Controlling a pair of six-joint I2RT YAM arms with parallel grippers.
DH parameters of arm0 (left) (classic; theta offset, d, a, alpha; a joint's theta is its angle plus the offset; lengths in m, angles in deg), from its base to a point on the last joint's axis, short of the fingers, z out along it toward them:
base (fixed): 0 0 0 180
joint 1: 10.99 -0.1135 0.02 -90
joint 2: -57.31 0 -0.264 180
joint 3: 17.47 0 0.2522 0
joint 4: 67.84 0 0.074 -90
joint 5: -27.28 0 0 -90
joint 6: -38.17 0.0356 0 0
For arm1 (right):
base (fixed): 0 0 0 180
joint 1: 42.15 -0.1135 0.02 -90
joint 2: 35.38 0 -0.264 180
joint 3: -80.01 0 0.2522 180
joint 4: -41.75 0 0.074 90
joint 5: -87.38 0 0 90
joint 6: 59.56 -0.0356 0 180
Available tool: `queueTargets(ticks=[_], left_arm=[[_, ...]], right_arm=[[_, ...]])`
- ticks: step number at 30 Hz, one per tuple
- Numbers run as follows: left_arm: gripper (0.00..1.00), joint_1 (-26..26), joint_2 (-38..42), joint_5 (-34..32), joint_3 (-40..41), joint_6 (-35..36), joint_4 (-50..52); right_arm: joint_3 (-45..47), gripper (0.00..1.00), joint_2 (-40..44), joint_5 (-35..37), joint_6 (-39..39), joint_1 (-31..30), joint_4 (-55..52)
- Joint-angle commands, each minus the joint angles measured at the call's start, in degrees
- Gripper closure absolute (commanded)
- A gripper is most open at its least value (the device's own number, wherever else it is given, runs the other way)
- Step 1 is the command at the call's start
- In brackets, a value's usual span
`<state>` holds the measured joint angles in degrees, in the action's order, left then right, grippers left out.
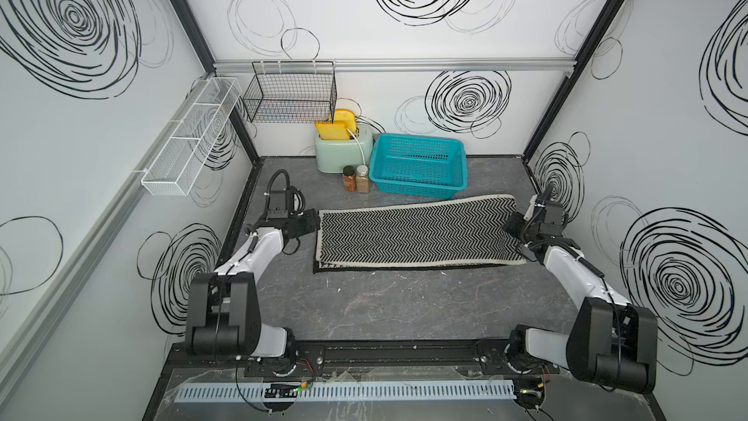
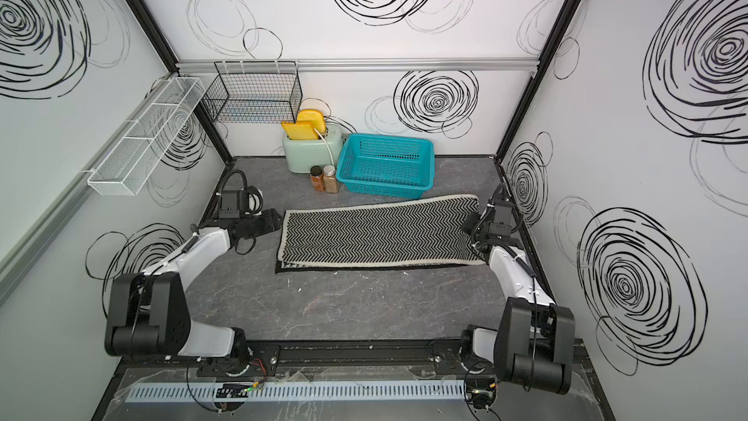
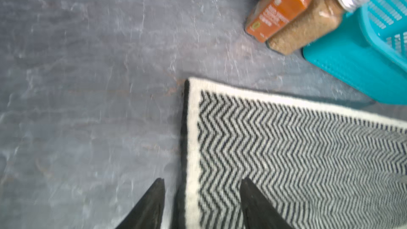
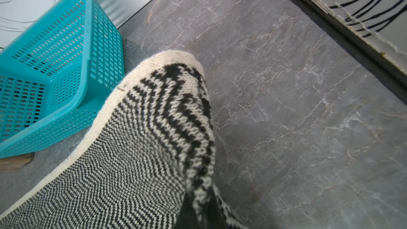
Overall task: Roll up the scarf and place it into the basket
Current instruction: Flatten out the scarf at the center of the board.
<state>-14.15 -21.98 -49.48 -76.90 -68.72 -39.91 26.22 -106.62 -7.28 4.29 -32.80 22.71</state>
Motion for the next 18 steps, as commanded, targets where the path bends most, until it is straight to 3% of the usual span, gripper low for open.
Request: queueTargets(ticks=[1,10,18], left_arm=[[0.42,-0.01,1.6,2.77,5.69,0.4,3.05],[0.5,2.16,-2.58,7.72,9.0,-1.51,-3.14],[0.77,2.72,0.57,8.74,9.82,-1.5,-0.51]], right_arm=[[0.73,1.0,1.54,1.68,-0.81,-0.85,1.82],[-0.3,1.0,1.01,2.01,-0.34,-3.09,2.33],[1.61,1.0,2.01,2.38,-1.36,-3.76,3.25]])
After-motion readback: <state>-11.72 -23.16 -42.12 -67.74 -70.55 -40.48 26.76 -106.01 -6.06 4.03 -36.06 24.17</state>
